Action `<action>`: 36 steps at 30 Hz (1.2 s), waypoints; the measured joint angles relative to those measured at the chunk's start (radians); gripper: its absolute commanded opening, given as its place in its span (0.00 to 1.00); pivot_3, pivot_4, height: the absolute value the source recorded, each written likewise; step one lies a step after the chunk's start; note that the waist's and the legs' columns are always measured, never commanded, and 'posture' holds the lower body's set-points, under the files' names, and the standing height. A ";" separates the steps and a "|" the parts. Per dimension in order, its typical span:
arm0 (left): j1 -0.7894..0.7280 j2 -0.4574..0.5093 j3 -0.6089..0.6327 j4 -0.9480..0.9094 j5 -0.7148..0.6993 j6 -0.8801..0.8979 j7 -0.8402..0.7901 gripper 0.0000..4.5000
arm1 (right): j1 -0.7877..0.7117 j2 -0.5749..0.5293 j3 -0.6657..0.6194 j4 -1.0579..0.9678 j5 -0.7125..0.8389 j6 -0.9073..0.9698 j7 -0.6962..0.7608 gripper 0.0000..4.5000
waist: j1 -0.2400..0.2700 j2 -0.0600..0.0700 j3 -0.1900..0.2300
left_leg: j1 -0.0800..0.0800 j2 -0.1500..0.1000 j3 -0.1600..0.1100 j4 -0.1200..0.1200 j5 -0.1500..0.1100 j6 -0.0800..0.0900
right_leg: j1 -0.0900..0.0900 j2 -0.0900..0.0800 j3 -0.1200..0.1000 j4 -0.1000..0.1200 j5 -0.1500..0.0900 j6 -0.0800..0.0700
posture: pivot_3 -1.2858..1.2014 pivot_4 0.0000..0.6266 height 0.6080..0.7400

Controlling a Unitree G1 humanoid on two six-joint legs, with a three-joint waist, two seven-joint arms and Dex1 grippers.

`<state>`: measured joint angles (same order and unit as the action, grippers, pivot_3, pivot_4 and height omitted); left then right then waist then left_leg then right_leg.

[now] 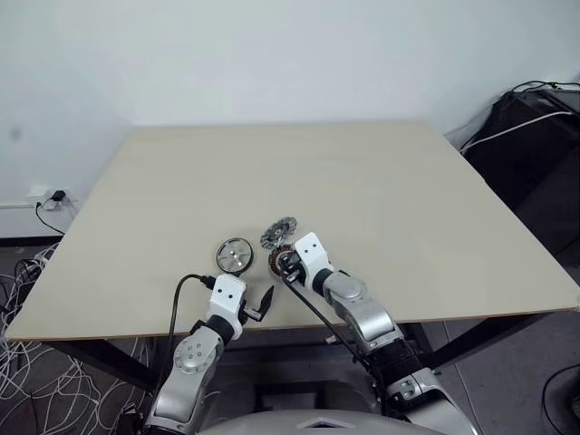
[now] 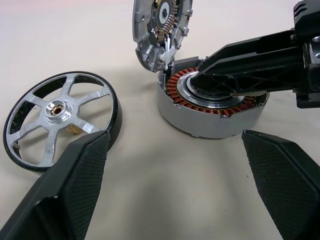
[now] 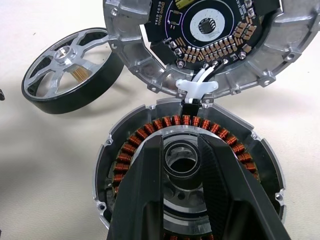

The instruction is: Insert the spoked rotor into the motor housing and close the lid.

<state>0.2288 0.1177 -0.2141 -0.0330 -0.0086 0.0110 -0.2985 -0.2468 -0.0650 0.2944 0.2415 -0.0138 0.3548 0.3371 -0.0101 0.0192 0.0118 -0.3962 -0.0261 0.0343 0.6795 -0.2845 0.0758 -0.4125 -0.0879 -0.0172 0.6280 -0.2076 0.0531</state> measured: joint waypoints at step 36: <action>0.000 -0.001 0.000 0.000 -0.003 0.000 -0.001 1.00 | -0.016 0.007 0.043 -0.093 -0.019 0.120 0.026 0.00 | 0.000 0.000 0.000 | 0.000 0.000 0.000 0.000 0.000 0.000 | 0.000 0.000 0.001 0.000 0.000 0.000 | 0.52 0.00 1.00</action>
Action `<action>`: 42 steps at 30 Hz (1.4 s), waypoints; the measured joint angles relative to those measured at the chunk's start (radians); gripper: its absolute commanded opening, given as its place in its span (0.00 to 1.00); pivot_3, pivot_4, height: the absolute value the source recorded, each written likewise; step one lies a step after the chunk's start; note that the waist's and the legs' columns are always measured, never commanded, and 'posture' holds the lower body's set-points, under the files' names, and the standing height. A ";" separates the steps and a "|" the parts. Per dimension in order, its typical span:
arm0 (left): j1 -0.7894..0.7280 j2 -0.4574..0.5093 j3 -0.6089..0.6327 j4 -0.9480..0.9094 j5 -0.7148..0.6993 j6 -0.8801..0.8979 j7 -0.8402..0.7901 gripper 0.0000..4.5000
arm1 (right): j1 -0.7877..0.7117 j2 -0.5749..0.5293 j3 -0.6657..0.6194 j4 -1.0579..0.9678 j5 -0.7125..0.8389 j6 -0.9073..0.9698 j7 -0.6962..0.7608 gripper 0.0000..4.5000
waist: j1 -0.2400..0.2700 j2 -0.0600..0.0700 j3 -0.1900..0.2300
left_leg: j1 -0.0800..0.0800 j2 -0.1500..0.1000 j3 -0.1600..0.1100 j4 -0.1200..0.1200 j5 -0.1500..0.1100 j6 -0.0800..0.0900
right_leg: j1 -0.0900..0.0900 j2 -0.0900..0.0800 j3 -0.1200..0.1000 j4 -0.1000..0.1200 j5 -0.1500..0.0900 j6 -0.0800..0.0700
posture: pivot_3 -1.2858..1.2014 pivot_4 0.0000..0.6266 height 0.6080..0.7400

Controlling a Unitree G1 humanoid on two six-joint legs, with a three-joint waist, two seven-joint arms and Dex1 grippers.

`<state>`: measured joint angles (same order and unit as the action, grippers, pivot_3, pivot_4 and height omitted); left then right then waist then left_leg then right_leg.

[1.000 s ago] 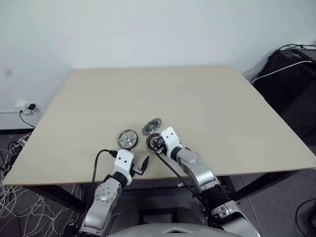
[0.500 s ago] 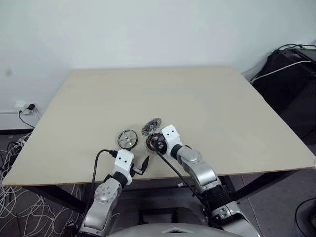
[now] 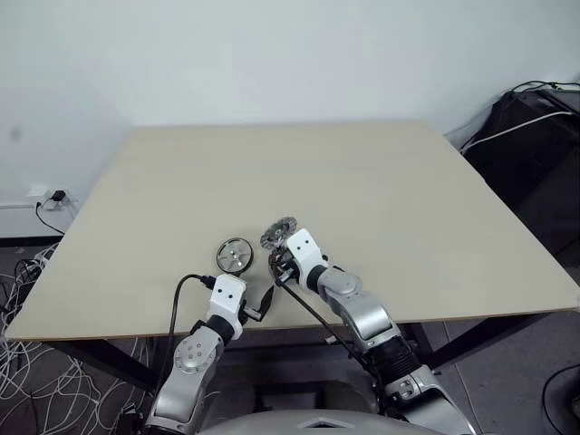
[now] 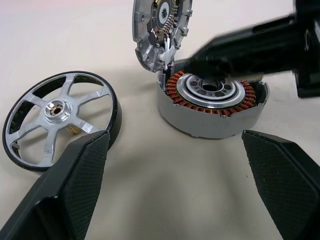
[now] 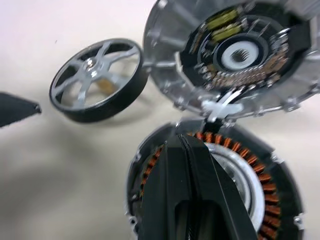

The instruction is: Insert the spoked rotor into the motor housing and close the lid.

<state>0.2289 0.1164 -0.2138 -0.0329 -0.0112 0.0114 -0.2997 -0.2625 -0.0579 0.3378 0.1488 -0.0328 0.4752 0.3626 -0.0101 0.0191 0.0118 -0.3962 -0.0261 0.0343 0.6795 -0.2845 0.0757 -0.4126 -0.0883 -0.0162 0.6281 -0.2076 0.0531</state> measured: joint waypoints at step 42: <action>0.000 0.000 -0.001 0.000 -0.008 0.001 -0.002 1.00 | -0.050 0.005 -0.071 0.122 0.003 -0.011 -0.064 0.00 | 0.000 0.000 0.000 | 0.000 0.000 0.000 0.000 0.000 0.000 | 0.000 0.000 0.000 0.000 0.000 0.001 | 0.52 0.00 1.00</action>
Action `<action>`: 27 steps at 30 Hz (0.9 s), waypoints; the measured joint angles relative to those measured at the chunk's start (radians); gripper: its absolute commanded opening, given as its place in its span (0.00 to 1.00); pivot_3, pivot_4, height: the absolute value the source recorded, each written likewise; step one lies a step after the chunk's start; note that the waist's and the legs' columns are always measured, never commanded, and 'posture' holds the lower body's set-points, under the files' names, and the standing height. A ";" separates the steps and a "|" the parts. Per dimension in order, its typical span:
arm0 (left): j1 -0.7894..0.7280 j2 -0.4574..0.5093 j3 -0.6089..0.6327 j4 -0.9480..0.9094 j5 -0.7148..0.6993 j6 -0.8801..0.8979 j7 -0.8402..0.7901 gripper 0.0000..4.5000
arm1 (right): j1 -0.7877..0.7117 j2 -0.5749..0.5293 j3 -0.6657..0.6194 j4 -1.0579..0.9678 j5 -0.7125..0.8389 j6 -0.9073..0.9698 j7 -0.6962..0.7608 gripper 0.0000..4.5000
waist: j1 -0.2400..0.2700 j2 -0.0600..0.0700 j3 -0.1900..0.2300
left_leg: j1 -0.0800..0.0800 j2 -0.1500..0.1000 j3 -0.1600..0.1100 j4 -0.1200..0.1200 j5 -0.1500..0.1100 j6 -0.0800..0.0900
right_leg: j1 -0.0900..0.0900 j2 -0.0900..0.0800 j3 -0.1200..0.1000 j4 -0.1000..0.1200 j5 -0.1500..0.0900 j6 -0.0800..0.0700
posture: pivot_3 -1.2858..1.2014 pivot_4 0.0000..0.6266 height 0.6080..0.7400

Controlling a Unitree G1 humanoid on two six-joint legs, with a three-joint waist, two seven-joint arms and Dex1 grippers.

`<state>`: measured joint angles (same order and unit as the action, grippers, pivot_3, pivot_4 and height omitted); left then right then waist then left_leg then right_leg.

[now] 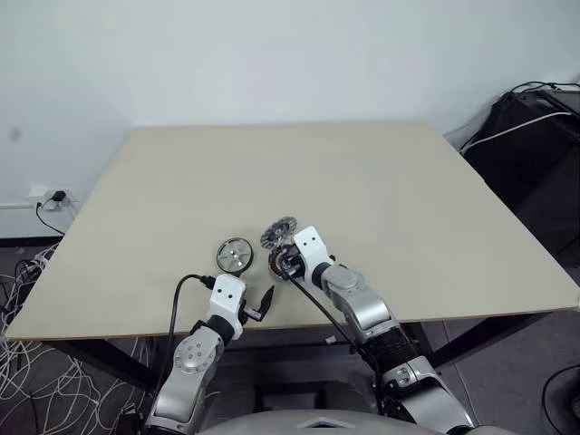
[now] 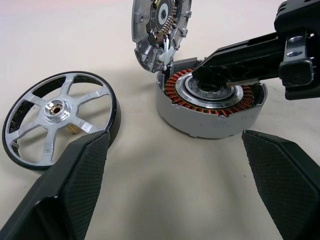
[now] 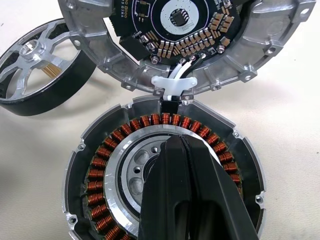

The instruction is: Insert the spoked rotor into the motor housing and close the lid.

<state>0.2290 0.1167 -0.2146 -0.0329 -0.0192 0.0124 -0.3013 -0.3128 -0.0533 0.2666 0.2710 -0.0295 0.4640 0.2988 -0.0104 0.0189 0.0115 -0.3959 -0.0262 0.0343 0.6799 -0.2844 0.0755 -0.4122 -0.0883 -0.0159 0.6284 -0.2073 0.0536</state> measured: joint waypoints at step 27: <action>0.000 0.000 0.000 0.000 -0.001 0.001 0.002 1.00 | 0.057 -0.012 0.029 -0.157 0.017 0.023 0.032 0.00 | 0.001 -0.001 0.000 | 0.000 0.000 0.000 0.000 0.000 0.000 | -0.001 0.000 -0.001 0.000 0.000 0.000 | 0.52 0.00 1.00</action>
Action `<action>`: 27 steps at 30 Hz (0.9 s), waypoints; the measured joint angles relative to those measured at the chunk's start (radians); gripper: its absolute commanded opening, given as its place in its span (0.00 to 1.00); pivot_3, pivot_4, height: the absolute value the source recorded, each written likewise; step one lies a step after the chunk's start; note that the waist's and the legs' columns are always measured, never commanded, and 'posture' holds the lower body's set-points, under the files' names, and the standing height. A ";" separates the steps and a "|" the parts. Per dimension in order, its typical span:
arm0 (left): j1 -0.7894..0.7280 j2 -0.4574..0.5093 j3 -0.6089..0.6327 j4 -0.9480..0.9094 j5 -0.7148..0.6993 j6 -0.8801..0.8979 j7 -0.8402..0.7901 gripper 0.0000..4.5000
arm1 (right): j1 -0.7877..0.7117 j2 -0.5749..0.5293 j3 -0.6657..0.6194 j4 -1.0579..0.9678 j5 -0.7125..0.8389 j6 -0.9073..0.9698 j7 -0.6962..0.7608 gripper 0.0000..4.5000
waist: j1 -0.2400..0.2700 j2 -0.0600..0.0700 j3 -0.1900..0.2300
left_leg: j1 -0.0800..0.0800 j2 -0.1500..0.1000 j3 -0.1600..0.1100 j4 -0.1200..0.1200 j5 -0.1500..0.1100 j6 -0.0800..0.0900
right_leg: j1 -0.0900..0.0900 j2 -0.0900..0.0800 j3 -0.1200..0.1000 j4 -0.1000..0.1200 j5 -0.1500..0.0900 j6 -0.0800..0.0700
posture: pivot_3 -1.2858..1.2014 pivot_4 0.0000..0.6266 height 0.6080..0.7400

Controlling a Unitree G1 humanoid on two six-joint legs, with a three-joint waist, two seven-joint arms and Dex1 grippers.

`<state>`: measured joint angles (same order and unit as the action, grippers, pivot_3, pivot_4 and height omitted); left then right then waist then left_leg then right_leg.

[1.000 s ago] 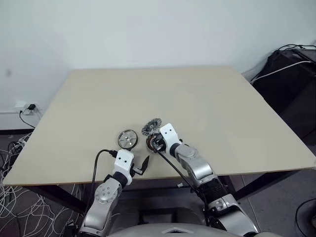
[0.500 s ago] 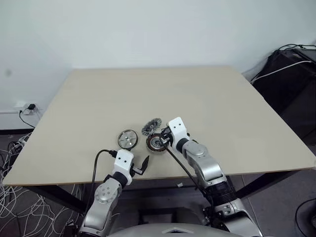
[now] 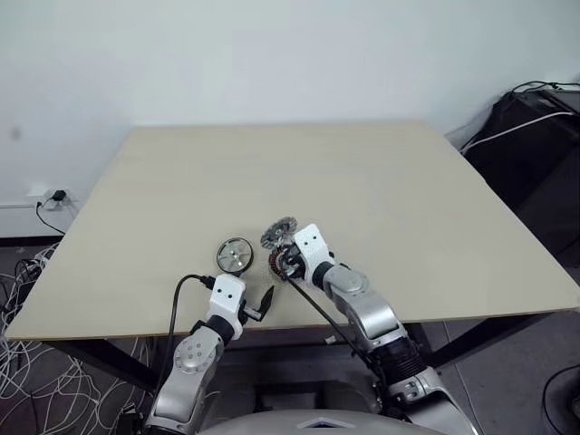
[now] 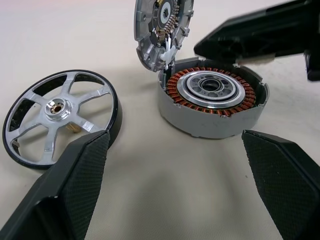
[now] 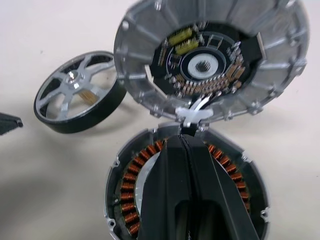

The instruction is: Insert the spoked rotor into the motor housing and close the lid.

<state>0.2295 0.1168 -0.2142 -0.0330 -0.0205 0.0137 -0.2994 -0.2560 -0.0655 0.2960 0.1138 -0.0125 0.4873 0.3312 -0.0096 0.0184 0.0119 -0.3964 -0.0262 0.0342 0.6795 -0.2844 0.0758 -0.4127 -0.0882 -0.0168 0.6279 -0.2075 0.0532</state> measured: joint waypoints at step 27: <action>0.000 -0.001 0.000 0.000 -0.001 0.001 -0.006 1.00 | -0.014 0.000 -0.029 0.024 0.018 -0.032 0.010 0.00 | 0.000 -0.001 -0.001 | 0.000 0.000 0.000 0.000 0.000 0.000 | 0.000 0.000 0.000 0.000 0.000 0.000 | 0.52 0.00 1.00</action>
<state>0.2291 0.1153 -0.2140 -0.0330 -0.0210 0.0148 -0.3057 -0.2697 -0.0656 0.2675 0.1380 0.0050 0.4551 0.3410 -0.0097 0.0169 0.0107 -0.3962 -0.0262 0.0339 0.6795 -0.2844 0.0757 -0.4124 -0.0882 -0.0169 0.6279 -0.2076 0.0532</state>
